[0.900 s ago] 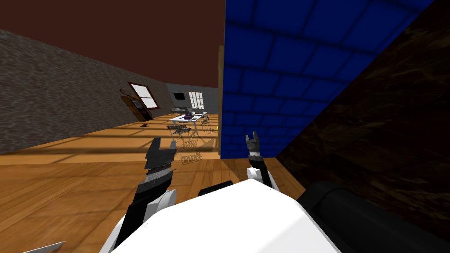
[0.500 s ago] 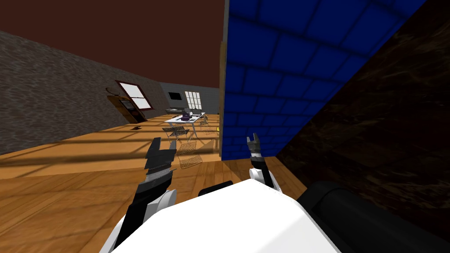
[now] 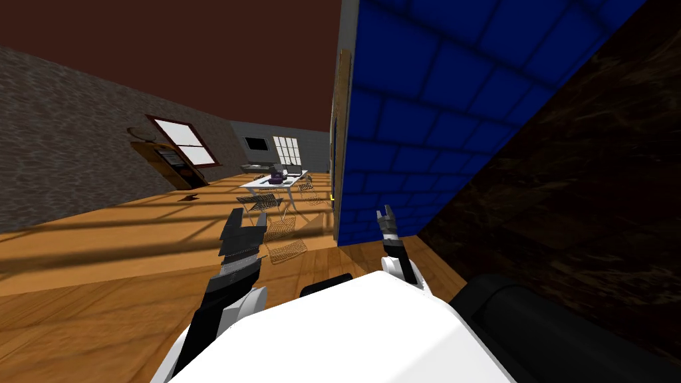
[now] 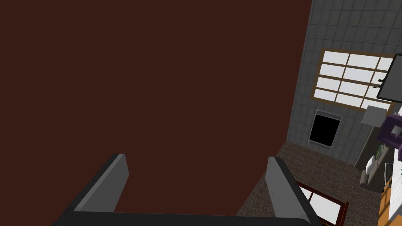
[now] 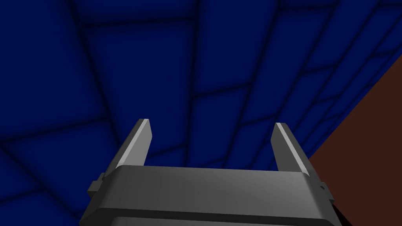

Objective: Push the door open

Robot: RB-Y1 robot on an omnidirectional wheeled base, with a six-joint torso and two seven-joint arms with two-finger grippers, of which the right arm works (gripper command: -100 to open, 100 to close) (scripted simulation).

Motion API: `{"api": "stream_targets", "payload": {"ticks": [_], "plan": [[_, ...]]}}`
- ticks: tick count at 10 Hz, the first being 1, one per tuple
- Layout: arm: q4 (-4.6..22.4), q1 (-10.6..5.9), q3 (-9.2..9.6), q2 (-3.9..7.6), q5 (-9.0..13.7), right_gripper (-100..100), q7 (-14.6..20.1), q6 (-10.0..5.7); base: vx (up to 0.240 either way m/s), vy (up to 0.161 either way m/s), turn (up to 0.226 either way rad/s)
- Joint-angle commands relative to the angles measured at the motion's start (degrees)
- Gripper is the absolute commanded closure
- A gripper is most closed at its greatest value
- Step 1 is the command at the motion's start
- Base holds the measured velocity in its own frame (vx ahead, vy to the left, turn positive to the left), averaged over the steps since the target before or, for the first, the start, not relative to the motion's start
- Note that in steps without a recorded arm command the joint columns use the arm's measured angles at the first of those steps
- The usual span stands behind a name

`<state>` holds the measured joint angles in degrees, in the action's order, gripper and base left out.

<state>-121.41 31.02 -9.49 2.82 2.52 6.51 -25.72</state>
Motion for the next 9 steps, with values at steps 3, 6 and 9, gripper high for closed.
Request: {"api": "stream_targets", "payload": {"ticks": [3,6,9], "plan": [[3.9,-0.29,-3.00,1.16,0.5,-100,-0.2,-0.96,0.134,0.166,-0.093],[7.6,-0.50,-5.96,2.01,0.9,-100,-0.5,-1.75,0.170,0.175,-0.113],[10.4,-0.68,-8.22,2.53,1.2,-100,-0.7,-2.36,0.119,0.172,-0.098]]}}
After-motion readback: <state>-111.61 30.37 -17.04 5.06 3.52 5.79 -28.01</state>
